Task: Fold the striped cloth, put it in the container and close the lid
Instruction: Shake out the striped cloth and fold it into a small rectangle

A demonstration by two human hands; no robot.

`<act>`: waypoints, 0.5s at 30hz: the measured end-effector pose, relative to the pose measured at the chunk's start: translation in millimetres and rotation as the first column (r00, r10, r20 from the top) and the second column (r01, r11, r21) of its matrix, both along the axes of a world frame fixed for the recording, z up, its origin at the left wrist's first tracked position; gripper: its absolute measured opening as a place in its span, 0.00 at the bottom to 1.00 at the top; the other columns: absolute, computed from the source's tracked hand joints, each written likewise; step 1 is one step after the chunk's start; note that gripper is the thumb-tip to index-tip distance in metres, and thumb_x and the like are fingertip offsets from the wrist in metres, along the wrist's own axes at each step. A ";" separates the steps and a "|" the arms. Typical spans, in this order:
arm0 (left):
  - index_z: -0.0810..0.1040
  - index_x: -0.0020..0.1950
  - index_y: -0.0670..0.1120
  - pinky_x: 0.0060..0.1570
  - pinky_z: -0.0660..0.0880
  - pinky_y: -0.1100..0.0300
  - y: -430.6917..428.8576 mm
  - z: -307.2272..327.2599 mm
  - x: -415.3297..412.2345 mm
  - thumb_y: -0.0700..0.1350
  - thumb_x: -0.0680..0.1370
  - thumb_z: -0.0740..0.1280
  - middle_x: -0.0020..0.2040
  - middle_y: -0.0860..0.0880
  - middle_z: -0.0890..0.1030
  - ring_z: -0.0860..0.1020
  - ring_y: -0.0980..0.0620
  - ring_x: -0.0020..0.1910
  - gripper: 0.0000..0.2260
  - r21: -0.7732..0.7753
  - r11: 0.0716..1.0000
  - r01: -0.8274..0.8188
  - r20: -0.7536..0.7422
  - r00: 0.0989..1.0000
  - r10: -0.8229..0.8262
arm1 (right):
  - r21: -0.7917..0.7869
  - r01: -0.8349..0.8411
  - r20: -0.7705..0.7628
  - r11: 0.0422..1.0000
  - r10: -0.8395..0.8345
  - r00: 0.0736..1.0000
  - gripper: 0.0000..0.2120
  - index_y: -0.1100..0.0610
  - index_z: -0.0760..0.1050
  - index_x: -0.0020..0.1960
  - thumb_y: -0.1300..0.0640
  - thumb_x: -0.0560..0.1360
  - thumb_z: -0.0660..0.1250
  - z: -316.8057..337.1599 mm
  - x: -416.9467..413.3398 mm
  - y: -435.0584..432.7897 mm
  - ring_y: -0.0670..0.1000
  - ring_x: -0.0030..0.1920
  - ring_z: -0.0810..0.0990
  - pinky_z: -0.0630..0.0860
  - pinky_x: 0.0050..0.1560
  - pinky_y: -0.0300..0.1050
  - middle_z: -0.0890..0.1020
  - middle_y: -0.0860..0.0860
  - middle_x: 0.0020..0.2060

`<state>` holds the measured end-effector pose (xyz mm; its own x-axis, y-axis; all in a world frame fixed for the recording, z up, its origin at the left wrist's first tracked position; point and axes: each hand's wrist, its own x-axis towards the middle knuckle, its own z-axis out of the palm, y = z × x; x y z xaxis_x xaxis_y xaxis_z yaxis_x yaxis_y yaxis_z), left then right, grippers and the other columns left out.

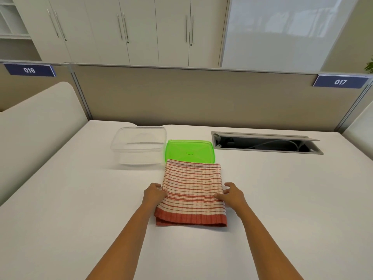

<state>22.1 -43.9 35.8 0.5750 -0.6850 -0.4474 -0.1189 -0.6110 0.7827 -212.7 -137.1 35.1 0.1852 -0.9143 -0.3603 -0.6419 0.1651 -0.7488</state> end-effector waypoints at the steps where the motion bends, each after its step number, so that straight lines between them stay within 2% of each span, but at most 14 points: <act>1: 0.68 0.67 0.41 0.62 0.73 0.47 2.9 1.1 -1.2 0.37 0.73 0.67 0.66 0.38 0.73 0.74 0.41 0.63 0.23 0.023 1.000 0.017 0.001 1.000 -0.017 | 0.020 0.012 0.005 1.000 -0.012 1.000 0.34 0.60 0.62 0.71 0.58 0.70 0.72 -0.2 -1.5 2.3 0.58 0.62 0.76 0.72 0.65 0.52 0.78 0.60 0.60; 5: 0.62 0.70 0.42 0.59 0.74 0.50 17.1 8.6 -7.3 0.36 0.73 0.67 0.67 0.38 0.71 0.72 0.40 0.64 0.27 0.132 0.985 0.113 0.032 0.993 -0.118 | 0.066 0.021 -0.002 0.998 -0.021 1.000 0.36 0.59 0.60 0.71 0.60 0.68 0.73 -0.1 -6.9 11.9 0.59 0.61 0.77 0.74 0.62 0.54 0.78 0.60 0.59; 8: 0.58 0.69 0.44 0.56 0.76 0.50 26.4 12.5 -9.9 0.37 0.74 0.66 0.65 0.38 0.71 0.74 0.41 0.60 0.27 0.220 0.957 0.192 0.040 0.978 -0.205 | 0.103 0.011 -0.014 0.995 -0.009 1.000 0.35 0.56 0.59 0.70 0.60 0.68 0.73 0.1 -10.6 20.1 0.58 0.52 0.80 0.80 0.52 0.51 0.78 0.60 0.57; 9: 0.57 0.68 0.45 0.52 0.78 0.50 29.7 13.2 -10.7 0.36 0.74 0.64 0.62 0.39 0.73 0.76 0.42 0.55 0.25 0.228 0.951 0.209 0.011 0.976 -0.218 | 0.110 -0.002 -0.020 0.994 0.005 1.000 0.34 0.55 0.58 0.69 0.60 0.69 0.72 0.4 -12.2 23.8 0.56 0.47 0.80 0.80 0.46 0.48 0.78 0.59 0.53; 11: 0.56 0.65 0.46 0.36 0.78 0.56 34.8 16.0 -12.1 0.34 0.74 0.62 0.50 0.41 0.75 0.76 0.47 0.40 0.23 0.195 0.954 0.226 -0.069 0.974 -0.217 | 0.103 -0.043 -0.021 0.994 0.045 0.999 0.29 0.53 0.58 0.66 0.61 0.70 0.69 1.1 -14.6 28.8 0.53 0.38 0.77 0.76 0.37 0.43 0.77 0.55 0.41; 13: 0.56 0.62 0.48 0.27 0.75 0.60 39.3 19.1 -10.9 0.33 0.74 0.60 0.38 0.44 0.73 0.72 0.51 0.30 0.22 0.120 0.960 0.252 -0.091 0.966 -0.242 | 0.052 -0.088 0.031 0.995 0.086 0.996 0.23 0.52 0.60 0.62 0.64 0.71 0.64 2.8 -18.9 32.3 0.53 0.38 0.75 0.75 0.38 0.43 0.75 0.53 0.35; 15: 0.59 0.59 0.49 0.27 0.75 0.61 43.8 22.6 -6.2 0.32 0.74 0.59 0.34 0.45 0.72 0.71 0.51 0.27 0.19 0.021 0.963 0.267 -0.119 0.957 -0.263 | 0.014 -0.120 0.125 0.993 0.117 0.985 0.17 0.52 0.67 0.58 0.67 0.72 0.61 7.3 -24.9 35.8 0.53 0.40 0.76 0.76 0.43 0.46 0.76 0.53 0.38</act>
